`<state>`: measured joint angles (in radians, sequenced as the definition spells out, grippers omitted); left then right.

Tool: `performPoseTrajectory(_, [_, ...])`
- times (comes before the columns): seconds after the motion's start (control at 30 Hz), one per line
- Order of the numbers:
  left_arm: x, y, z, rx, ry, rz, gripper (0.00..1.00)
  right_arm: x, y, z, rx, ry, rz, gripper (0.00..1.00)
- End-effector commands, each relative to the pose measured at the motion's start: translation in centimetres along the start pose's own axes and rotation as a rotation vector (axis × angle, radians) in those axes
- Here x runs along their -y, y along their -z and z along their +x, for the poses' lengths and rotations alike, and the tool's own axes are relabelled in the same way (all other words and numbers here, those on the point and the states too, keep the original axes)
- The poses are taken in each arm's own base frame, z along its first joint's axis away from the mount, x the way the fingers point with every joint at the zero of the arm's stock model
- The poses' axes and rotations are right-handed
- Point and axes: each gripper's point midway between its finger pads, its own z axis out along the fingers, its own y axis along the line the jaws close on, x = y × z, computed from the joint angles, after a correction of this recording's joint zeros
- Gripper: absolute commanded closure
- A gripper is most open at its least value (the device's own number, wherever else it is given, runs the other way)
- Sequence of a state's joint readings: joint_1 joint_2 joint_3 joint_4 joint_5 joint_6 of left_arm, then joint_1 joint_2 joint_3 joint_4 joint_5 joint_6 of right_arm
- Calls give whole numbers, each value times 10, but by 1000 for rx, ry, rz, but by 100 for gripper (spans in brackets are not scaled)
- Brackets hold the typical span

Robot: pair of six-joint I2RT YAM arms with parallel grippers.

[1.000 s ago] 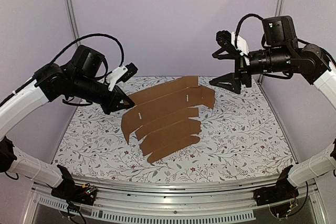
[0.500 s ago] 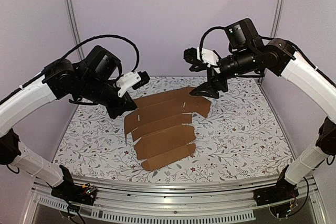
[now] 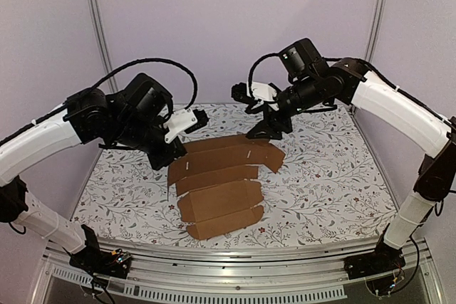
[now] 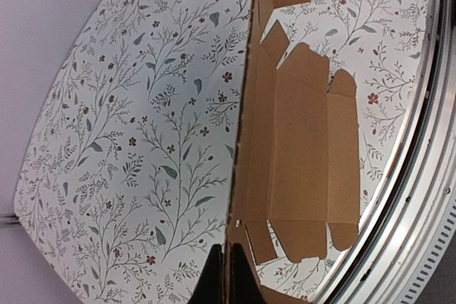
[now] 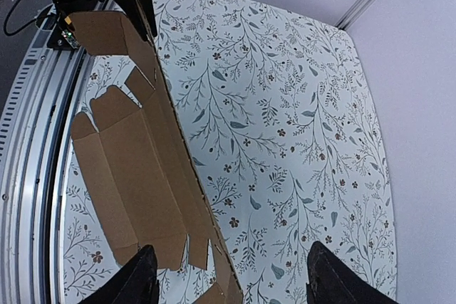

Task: Fold the paper box

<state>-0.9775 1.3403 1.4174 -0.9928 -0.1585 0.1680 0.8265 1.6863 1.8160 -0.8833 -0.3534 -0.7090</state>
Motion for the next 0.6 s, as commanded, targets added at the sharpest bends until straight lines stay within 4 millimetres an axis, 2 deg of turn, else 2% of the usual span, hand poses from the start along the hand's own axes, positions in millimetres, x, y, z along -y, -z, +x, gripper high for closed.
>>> performPoseTrajectory(0.0, [4, -1, -4, 21, -28, -8, 100, -5, -10, 2, -9, -6, -42, 31])
performPoseTrajectory(0.47, [3, 3, -4, 57, -30, -16, 100, -20, -41, 15, -60, -12, -110, 42])
performPoseTrajectory(0.57, [4, 5, -4, 65, -29, -15, 100, -22, -45, 18, -72, -11, -115, 48])
